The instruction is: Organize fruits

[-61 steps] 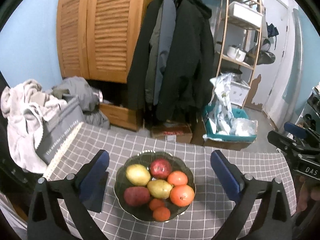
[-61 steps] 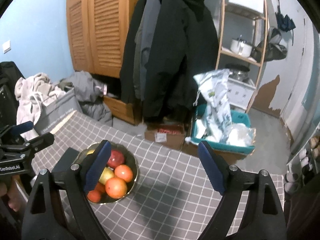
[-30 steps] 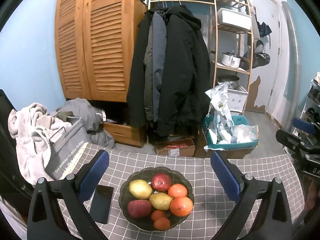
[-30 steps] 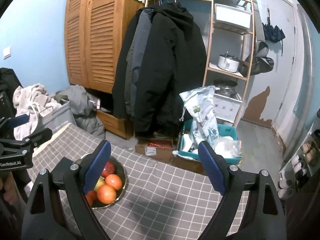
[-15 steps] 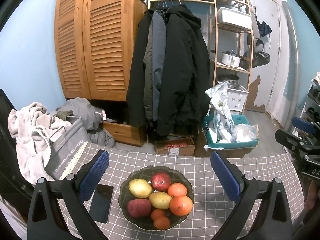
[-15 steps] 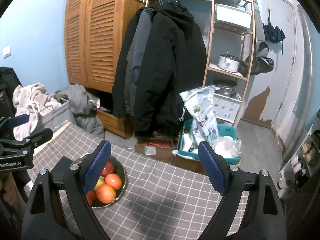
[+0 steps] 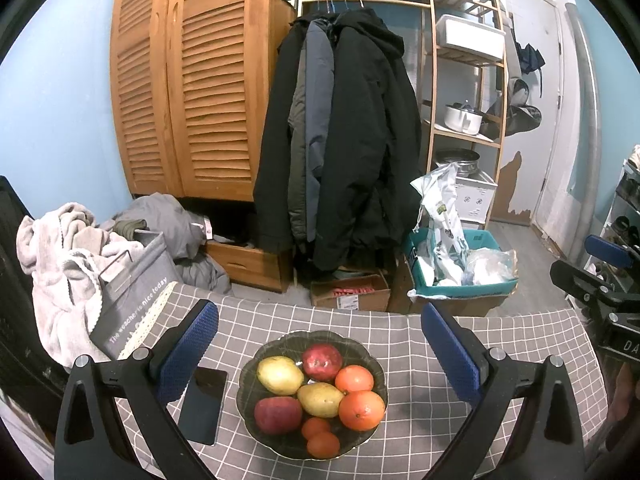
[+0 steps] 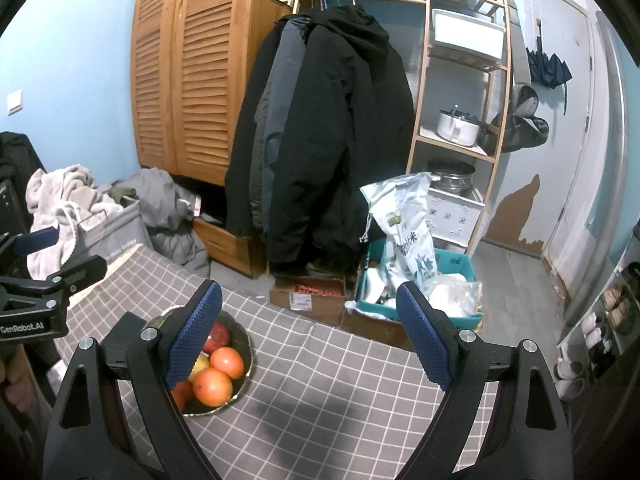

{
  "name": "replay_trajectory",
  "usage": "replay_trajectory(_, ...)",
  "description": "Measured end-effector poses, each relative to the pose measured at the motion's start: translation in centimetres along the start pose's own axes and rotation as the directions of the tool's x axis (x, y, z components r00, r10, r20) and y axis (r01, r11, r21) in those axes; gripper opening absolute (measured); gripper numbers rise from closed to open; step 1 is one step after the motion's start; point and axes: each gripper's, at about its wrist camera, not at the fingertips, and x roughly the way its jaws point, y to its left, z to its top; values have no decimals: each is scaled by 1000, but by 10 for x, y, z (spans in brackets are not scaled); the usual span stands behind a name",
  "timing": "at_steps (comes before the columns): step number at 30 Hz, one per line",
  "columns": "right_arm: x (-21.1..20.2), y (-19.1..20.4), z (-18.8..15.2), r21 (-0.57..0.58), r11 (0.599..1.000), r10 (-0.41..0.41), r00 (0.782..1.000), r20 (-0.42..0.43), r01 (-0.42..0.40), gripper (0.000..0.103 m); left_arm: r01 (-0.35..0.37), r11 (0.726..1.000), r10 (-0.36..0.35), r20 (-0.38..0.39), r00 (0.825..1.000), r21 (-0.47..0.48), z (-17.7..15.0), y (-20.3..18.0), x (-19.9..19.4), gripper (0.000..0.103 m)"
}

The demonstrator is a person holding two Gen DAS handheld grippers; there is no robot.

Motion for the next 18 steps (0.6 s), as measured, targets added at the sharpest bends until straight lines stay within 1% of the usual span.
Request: replay_trajectory(18,-1,0,0,-1,1000,1,1000,0,-1,87,-1,1000,1,-2,1000,0,0,0,0,102)
